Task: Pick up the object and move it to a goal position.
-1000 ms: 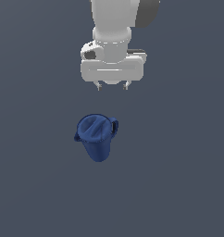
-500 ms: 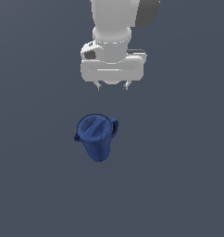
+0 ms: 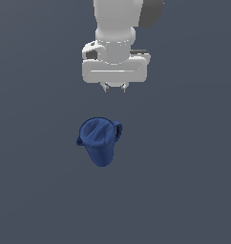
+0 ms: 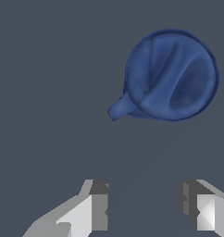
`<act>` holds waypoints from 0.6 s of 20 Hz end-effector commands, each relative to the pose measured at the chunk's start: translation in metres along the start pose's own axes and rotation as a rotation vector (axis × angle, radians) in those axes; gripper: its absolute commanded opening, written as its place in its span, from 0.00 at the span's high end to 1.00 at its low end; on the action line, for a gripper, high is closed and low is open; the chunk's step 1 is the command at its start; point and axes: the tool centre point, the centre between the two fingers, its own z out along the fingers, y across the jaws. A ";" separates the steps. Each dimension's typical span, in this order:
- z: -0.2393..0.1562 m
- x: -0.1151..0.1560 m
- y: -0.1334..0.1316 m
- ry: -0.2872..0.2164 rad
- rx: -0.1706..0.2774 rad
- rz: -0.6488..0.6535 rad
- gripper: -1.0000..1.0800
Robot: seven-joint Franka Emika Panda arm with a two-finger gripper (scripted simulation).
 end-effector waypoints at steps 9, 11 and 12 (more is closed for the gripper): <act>0.002 0.001 0.000 -0.001 -0.013 0.022 0.38; 0.004 0.001 0.000 -0.002 -0.020 0.036 0.38; 0.004 0.001 0.000 -0.002 -0.024 0.044 0.38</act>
